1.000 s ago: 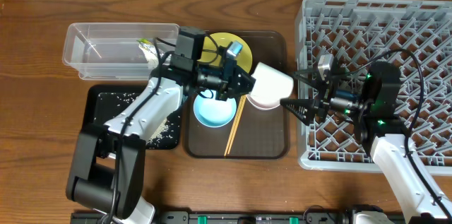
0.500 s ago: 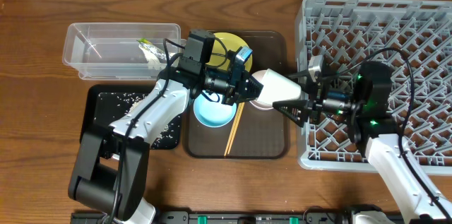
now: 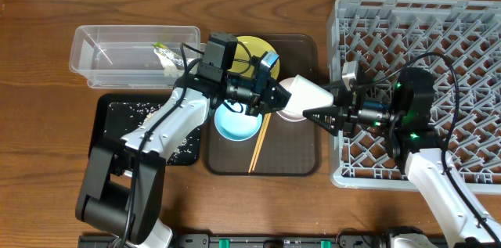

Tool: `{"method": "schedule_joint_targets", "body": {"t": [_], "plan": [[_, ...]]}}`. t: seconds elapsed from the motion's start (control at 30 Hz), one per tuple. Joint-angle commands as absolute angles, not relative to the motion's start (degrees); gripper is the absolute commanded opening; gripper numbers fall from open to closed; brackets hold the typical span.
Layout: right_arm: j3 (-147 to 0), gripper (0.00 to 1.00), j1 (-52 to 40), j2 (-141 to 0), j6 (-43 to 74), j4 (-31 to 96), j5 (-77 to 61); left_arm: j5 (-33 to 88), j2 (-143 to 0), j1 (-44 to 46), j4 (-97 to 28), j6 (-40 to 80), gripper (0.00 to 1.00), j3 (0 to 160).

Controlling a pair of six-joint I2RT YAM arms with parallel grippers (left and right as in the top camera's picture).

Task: Sort waste into correct bins and load items into the dishwasher rack
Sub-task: 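Hand the cream cup from the left gripper to the right gripper, then place the cup upside down in the rack with the right gripper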

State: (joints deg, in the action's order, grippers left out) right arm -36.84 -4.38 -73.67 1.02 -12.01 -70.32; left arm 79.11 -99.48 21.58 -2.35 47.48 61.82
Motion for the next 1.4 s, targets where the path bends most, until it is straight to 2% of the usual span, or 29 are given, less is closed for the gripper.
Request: {"method": "schedule_joint_targets", "body": {"t": [0.0,0.13,0.33,0.4,0.5,0.6,0.7,0.93,1.1,1.37], "plan": [[-37.8,0.56,-4.6,-73.8,0.8,-11.2,-70.3,79.9,-99.2,21.6,-2.1,42.0,0.29,62.4],[-37.8,0.52,-4.6,-73.8,0.8,-6.7,-65.0,75.9,-99.2,21.4,-3.4,31.4,0.45,62.4],[-37.8,0.41,-3.6,-73.1,0.8,-1.4,-53.6,57.2,-98.8,17.8,-13.1,22.0,0.47,62.5],[-38.2,0.39,-3.2,-72.1,0.8,0.6,-51.0,54.6,-98.0,16.4,-15.9,19.6,0.47,62.5],[-40.8,0.32,-2.4,-69.6,0.8,8.5,-43.6,46.8,-94.7,13.6,-22.6,15.2,0.47,62.5],[-45.5,0.22,-1.6,-67.1,0.1,17.8,-36.1,39.6,-90.0,11.5,-29.5,11.8,0.47,62.5],[-52.6,0.01,-0.7,-65.5,0.2,28.6,-28.3,31.2,-84.7,9.8,-36.1,11.1,0.47,62.5],[-66.0,0.01,-0.3,-65.8,0.6,48.8,-11.7,19.3,-75.0,9.0,-42.4,10.5,0.47,62.5],[-70.9,0.01,0.8,-68.0,3.2,59.5,0.3,18.7,-72.9,9.0,-42.2,10.5,0.51,62.5],[-72.4,0.01,7.6,-74.0,5.6,68.3,6.9,18.7,-73.0,9.0,-42.4,10.5,0.51,62.5]]}}
